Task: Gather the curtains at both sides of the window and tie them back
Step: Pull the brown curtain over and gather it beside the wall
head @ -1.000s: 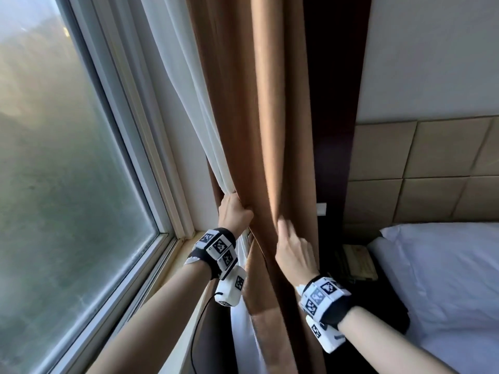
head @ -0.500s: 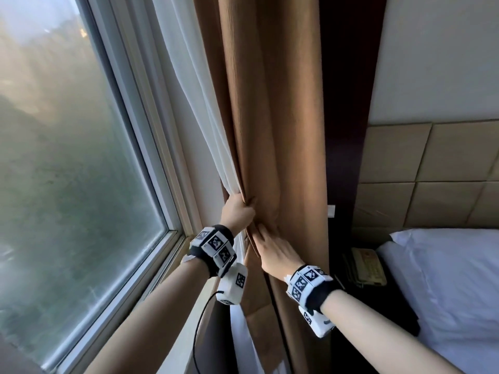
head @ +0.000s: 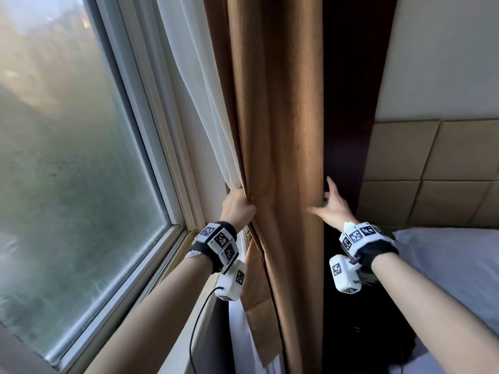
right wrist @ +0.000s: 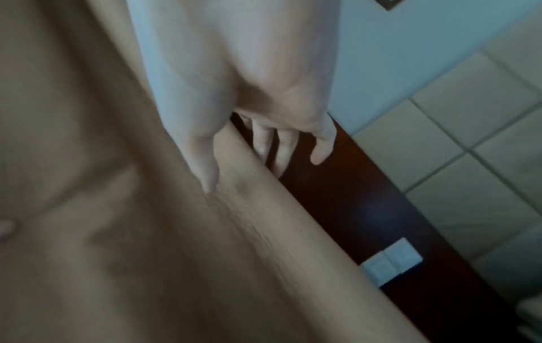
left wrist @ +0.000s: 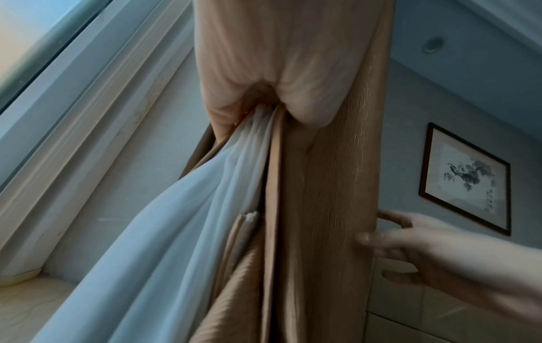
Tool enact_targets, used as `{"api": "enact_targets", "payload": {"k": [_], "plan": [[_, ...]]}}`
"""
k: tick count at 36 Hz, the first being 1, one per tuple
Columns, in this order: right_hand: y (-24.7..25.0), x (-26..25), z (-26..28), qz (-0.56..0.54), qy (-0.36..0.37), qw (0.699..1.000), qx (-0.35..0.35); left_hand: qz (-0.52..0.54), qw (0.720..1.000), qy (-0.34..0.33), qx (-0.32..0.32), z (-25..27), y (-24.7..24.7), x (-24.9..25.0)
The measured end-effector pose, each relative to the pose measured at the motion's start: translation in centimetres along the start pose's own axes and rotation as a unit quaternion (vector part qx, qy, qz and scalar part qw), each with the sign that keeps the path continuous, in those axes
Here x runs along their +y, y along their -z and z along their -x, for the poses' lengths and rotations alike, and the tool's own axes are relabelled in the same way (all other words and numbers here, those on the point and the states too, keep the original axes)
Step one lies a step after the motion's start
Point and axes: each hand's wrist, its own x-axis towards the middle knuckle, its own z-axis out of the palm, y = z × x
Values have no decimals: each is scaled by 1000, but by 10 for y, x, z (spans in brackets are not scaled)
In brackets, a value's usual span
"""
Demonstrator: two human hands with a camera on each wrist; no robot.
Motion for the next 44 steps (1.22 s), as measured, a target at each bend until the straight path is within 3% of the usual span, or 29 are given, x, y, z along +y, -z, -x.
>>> {"api": "enact_targets", "payload": {"k": [6, 10, 16, 25, 29, 31, 38, 41, 44], "plan": [[-12, -11, 26, 55, 79, 993, 65, 10, 1000, 7, 15, -3, -2, -3], [-29, -6, 63, 141, 165, 972, 92, 13, 1000, 13, 25, -4, -3, -5], [-64, -12, 88, 200, 236, 949, 60, 18, 1000, 3, 15, -3, -6, 2], [-103, -29, 80, 280, 212, 935, -57, 60, 998, -10, 4, 5, -16, 16], [-109, -34, 77, 283, 221, 929, -89, 97, 994, 37, -28, 7, -11, 19], [-109, -35, 76, 289, 213, 927, -112, 101, 994, 25, -23, 8, -10, 17], [-98, -31, 64, 242, 222, 925, -191, 10, 1000, -12, -5, -5, -10, -8], [-87, -21, 48, 182, 238, 938, -176, 6, 999, -33, -3, -7, -5, -16], [-73, -8, 18, 145, 221, 962, -70, 7, 1000, -25, -2, -9, 1, -24]]}}
